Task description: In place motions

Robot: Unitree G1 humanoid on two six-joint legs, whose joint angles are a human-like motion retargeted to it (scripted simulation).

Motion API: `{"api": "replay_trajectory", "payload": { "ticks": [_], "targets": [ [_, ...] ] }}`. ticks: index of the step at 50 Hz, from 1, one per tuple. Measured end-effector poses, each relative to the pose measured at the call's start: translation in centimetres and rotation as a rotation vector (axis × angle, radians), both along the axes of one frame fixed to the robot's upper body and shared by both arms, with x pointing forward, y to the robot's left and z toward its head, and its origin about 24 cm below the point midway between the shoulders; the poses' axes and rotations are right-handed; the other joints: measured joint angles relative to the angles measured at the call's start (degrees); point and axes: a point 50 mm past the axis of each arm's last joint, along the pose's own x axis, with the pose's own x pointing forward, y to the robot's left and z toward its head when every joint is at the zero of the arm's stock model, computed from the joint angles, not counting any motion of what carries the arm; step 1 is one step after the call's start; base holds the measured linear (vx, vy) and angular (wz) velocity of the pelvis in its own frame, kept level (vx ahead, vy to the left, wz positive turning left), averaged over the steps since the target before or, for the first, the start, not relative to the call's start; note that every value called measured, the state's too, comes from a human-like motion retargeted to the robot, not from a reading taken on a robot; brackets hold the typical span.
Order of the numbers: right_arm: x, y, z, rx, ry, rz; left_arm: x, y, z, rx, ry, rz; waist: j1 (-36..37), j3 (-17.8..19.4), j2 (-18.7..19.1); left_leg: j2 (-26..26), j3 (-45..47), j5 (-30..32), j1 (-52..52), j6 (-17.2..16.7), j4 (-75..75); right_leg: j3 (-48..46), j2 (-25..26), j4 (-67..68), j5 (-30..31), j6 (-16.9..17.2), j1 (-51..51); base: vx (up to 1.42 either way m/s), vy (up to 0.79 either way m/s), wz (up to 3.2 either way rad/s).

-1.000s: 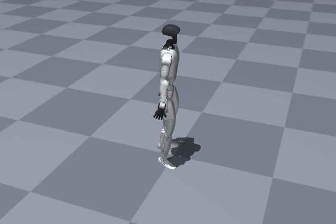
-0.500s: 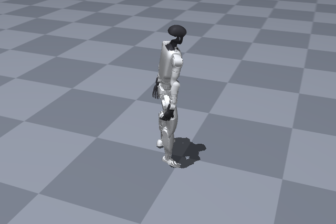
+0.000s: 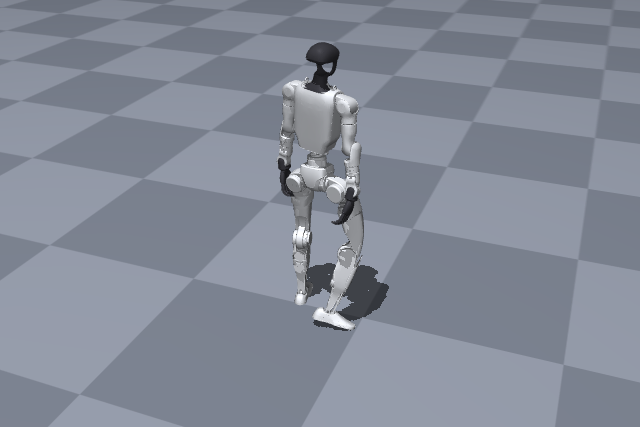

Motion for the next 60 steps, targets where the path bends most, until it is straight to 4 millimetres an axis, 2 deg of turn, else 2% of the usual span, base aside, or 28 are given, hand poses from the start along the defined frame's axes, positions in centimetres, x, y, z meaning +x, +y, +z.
{"api": "replay_trajectory", "payload": {
  "ticks": [2,3,5,9,11,13,14,15,16,17,18,20,26,30,35,37,43,45,48,53,55,57,60],
  "targets": [
    [0.7,0.2,-0.1,0.005,-0.014,0.017,0.7,0.5,0.1,0.007,-0.01,-0.025,-1.1,0.3,-1.7,-2.7,-2.2,1.6,-0.5,1.0,-1.1,17.2,-0.5,9.1,-2.5,1.0,-8.9,0.05,0.24,1.78],
    [1.1,0.4,-0.3,0.012,-0.029,0.023,1.0,0.7,0.1,0.02,-0.016,-0.029,-2.1,0.8,-2.2,-3.5,-3.9,2.5,-0.8,1.3,-1.3,25.2,2.3,10.5,-2.9,2.5,-12.0,-0.02,0.08,2.05],
    [1.9,0.8,-0.4,0.024,-0.064,0.037,1.5,1.2,0.1,0.046,-0.026,-0.024,-4.0,1.8,-2.5,-4.1,-7.0,3.8,-1.5,1.7,-1.3,35.0,7.6,9.7,-3.4,5.2,-15.1,0.02,0.04,2.05],
    [3.1,1.0,-0.6,0.026,-0.11,0.077,1.7,2.0,0.2,0.05,-0.025,-0.028,-6.9,2.7,-3.5,-5.1,-11.1,5.2,-2.4,1.3,-1.1,41.8,12.7,0.7,-6.5,6.9,-17.2,0.07,-0.02,1.74],
    [3.5,1.1,-0.7,0.03,-0.122,0.088,1.7,2.5,0.3,0.056,-0.019,-0.038,-7.5,3.3,-5.4,-7.0,-12.7,5.7,-1.9,1.2,-1.3,43.8,13.8,-5.6,-7.6,7.4,-17.6,0.11,-0.02,1.46],
    [3.8,1.3,-0.8,0.04,-0.132,0.092,1.6,3.0,0.4,0.075,-0.012,-0.042,-7.3,4.3,-8.0,-9.7,-14.4,6.2,-0.6,1.5,-1.7,45.4,14.1,-12.4,-6.3,9.4,-17.5,0.1,-0.06,1.17],
    [3.8,1.4,-0.8,0.048,-0.134,0.097,1.5,3.2,0.4,0.089,-0.006,-0.044,-6.7,4.8,-9.0,-10.5,-15.0,6.4,0.2,1.6,-1.9,45.9,14.6,-14.8,-4.0,7.5,-17.4,0.1,-0.08,0.84],
    [3.9,1.5,-0.8,0.055,-0.136,0.103,1.3,3.5,0.4,0.105,0.0,-0.046,-6.0,5.2,-9.8,-11.0,-15.5,6.5,1.0,1.7,-2.1,46.3,15.3,-16.8,-1.2,4.1,-17.4,0.11,-0.08,0.47],
    [3.9,1.5,-0.8,0.064,-0.134,0.115,1.1,3.9,0.5,0.119,0.008,-0.062,-4.6,4.9,-11.2,-12.0,-15.0,6.7,1.1,1.9,-2.2,47.8,14.1,-16.4,-2.2,6.2,-16.9,0.12,-0.07,0.38],
    [3.9,1.6,-0.8,0.071,-0.131,0.124,0.8,4.2,0.6,0.132,0.018,-0.084,-3.6,4.8,-12.2,-12.9,-15.0,6.8,1.3,2.1,-2.2,47.5,13.3,-16.0,-2.9,7.4,-16.3,0.12,-0.06,0.68],
    [3.7,1.6,-0.8,0.073,-0.123,0.126,0.4,4.5,0.6,0.142,0.035,-0.122,-3.4,4.7,-12.4,-13.3,-16.1,7.1,1.5,2.4,-2.0,43.7,13.1,-16.0,-3.0,6.8,-15.8,0.11,-0.05,0.93],
    [3.6,1.4,-0.7,0.069,-0.119,0.135,-0.1,5.0,0.8,0.167,0.063,-0.198,-1.3,4.9,-12.8,-13.4,-16.3,7.5,1.8,2.5,-1.7,42.2,11.4,-15.8,-3.0,9.2,-14.5,0.07,-0.04,0.72],
    [2.8,0.8,-0.6,0.025,-0.105,0.158,-1.2,6.3,1.0,0.197,0.092,-0.363,-2.1,3.8,-12.7,-13.6,-17.9,8.6,2.4,3.4,-1.7,38.6,10.9,-16.9,-3.4,9.1,-12.2,0.11,-0.01,0.47],
    [3.2,1.2,-0.7,0.05,-0.114,0.152,-0.5,6.6,1.1,0.221,0.086,-0.401,-3.0,4.7,-12.6,-13.3,-16.2,9.2,3.4,3.3,-2.5,39.8,11.7,-15.9,-3.0,8.2,-12.8,-0.04,-0.01,-0.21],
    [4.4,1.7,-0.9,0.045,-0.157,0.209,0.5,6.0,1.0,0.196,0.075,-0.398,-5.3,5.7,-11.9,-11.7,-10.4,8.9,4.2,3.7,-3.3,42.1,13.4,-17.4,-1.7,7.7,-14.7,-0.13,-0.06,-1.04],
    [4.8,1.7,-0.9,0.043,-0.171,0.24,0.9,5.8,0.9,0.188,0.063,-0.409,-5.9,5.8,-10.8,-10.2,-7.0,8.5,4.1,3.7,-3.4,34.4,11.7,-18.5,-2.7,8.2,-14.5,-0.21,-0.12,-1.89],
    [5.0,1.5,-0.9,0.035,-0.169,0.272,1.8,5.6,0.8,0.176,0.028,-0.445,-5.0,4.8,-8.3,-5.6,6.2,5.7,4.3,3.0,-3.8,2.1,6.2,-20.4,-4.1,9.7,-10.9,-0.24,-0.14,-2.74],
    [4.7,1.3,-0.9,0.028,-0.155,0.249,1.5,5.6,0.8,0.176,0.032,-0.44,-3.6,3.6,-7.8,-4.4,11.2,4.8,4.5,2.6,-3.9,-6.8,5.7,-20.8,-2.3,8.1,-9.7,-0.14,-0.11,-3.25],
    [4.2,0.8,-0.7,0.01,-0.132,0.184,0.7,5.5,0.8,0.176,0.057,-0.412,-2.7,2.1,-6.7,-2.9,16.9,3.5,5.0,1.5,-3.8,-12.9,6.1,-20.4,1.0,5.6,-8.5,-0.14,-0.25,-2.89],
    [3.6,0.0,-0.4,-0.015,-0.101,0.056,-0.7,5.0,0.8,0.17,0.105,-0.355,-3.8,0.2,-4.8,-1.3,23.9,1.4,6.2,-0.1,-3.1,-9.1,6.3,-17.8,2.6,3.9,-8.5,-0.06,-0.25,-2.41],
    [3.3,-0.2,-0.3,-0.02,-0.092,0.014,-1.1,4.8,0.8,0.167,0.109,-0.339,-4.7,-0.5,-4.9,-1.7,26.6,0.8,7.1,-0.6,-2.7,-7.3,6.5,-18.9,3.2,6.4,-8.0,0.03,-0.17,-1.79],
    [2.8,-0.2,-0.2,-0.018,-0.071,-0.014,-1.4,4.7,0.7,0.16,0.107,-0.32,-6.0,-1.1,-5.2,-1.9,29.0,0.6,8.6,-1.3,-2.3,-7.0,8.0,-22.3,3.2,6.9,-8.2,0.09,-0.35,-1.71],
    [1.5,0.0,-0.1,-0.012,-0.024,-0.046,-1.5,4.4,0.6,0.144,0.095,-0.298,-5.8,-2.3,-6.2,-1.6,33.9,1.3,11.0,-1.8,-1.2,1.4,9.2,-24.9,4.6,4.6,-11.2,0.15,-0.35,-1.64]
  ]
}}
